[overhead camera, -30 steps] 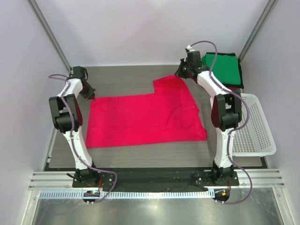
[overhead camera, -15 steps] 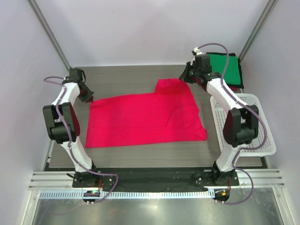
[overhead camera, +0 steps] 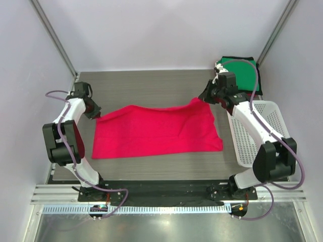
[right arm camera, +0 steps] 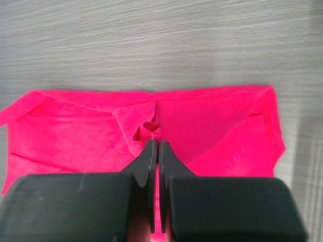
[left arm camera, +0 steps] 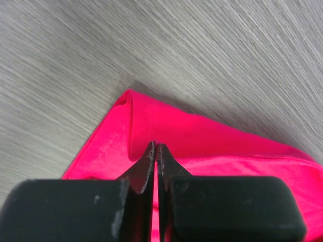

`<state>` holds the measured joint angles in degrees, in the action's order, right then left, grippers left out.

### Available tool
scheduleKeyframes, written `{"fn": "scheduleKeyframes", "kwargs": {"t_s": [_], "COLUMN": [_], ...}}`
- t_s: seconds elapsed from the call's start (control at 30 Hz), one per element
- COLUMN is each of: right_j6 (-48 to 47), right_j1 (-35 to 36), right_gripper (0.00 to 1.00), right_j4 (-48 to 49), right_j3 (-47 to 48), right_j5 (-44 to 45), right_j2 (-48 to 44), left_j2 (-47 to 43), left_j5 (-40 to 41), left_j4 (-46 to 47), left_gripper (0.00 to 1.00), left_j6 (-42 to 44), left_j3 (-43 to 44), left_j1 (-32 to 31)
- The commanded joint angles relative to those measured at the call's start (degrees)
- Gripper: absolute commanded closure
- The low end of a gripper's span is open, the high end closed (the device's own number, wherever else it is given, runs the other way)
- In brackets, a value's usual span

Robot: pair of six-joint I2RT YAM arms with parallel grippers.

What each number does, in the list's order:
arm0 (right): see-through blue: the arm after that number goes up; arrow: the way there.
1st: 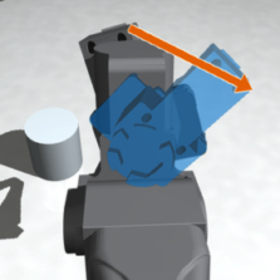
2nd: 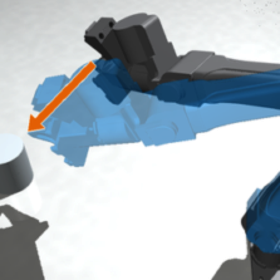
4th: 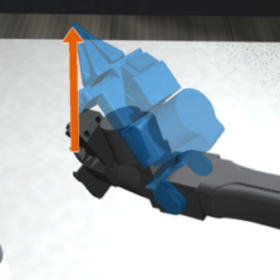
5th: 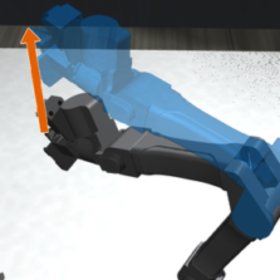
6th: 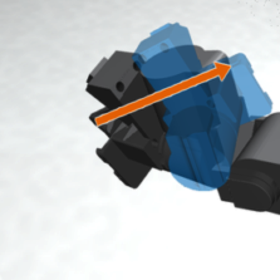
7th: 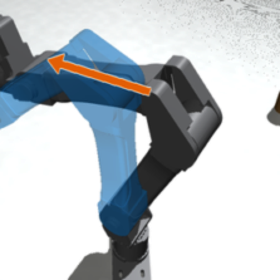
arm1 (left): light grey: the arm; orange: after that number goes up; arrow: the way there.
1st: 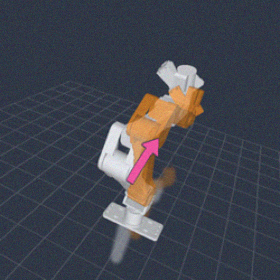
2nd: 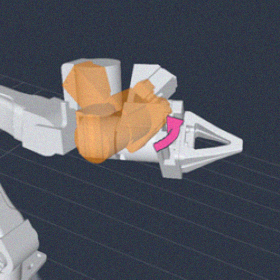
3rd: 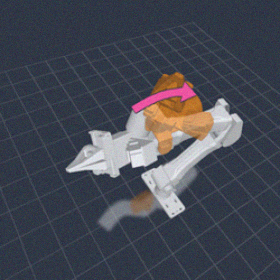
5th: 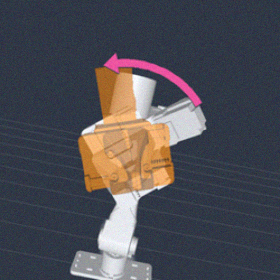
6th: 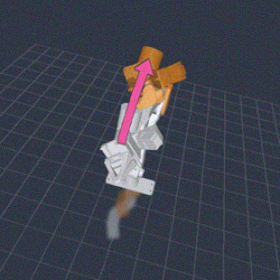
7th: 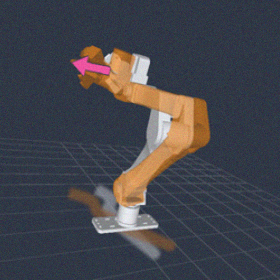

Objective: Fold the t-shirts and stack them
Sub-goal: Fold the tshirt

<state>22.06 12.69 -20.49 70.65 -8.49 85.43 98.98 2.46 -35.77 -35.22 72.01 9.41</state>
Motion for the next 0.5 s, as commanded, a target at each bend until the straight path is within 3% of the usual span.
{"fn": "scheduleKeyframes", "kwargs": {"t_s": [0.0, 0.47], "right_j6": [0.17, 7.01], "right_j1": [0.32, 0.41], "right_gripper": [0.99, 0.99], "right_j4": [-0.51, -1.13], "right_j3": [-2.44, -20.11], "right_j5": [0.67, 8.23], "right_j2": [-7.01, -23.89], "left_j2": [-3.7, -5.9], "left_j5": [0.35, 4.4], "left_j4": [2.46, 3.69], "left_gripper": [1.0, 1.0], "left_j6": [1.12, 3.05], "left_j3": [-0.99, -3.72], "left_j1": [0.26, 1.22]}}
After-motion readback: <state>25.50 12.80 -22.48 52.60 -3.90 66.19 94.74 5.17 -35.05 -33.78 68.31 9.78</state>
